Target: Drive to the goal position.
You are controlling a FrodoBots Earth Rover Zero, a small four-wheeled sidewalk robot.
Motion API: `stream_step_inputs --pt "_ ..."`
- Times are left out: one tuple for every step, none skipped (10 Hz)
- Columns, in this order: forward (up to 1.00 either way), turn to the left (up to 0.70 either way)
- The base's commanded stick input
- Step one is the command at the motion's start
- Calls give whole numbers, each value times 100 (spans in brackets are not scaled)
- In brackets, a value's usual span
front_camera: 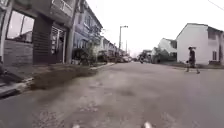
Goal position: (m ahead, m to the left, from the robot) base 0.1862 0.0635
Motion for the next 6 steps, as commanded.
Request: stream_step_inputs --pt "13 27" --pt "0 31" --pt "0 32" --pt "0 33" --pt "0 34" --pt "0 34"
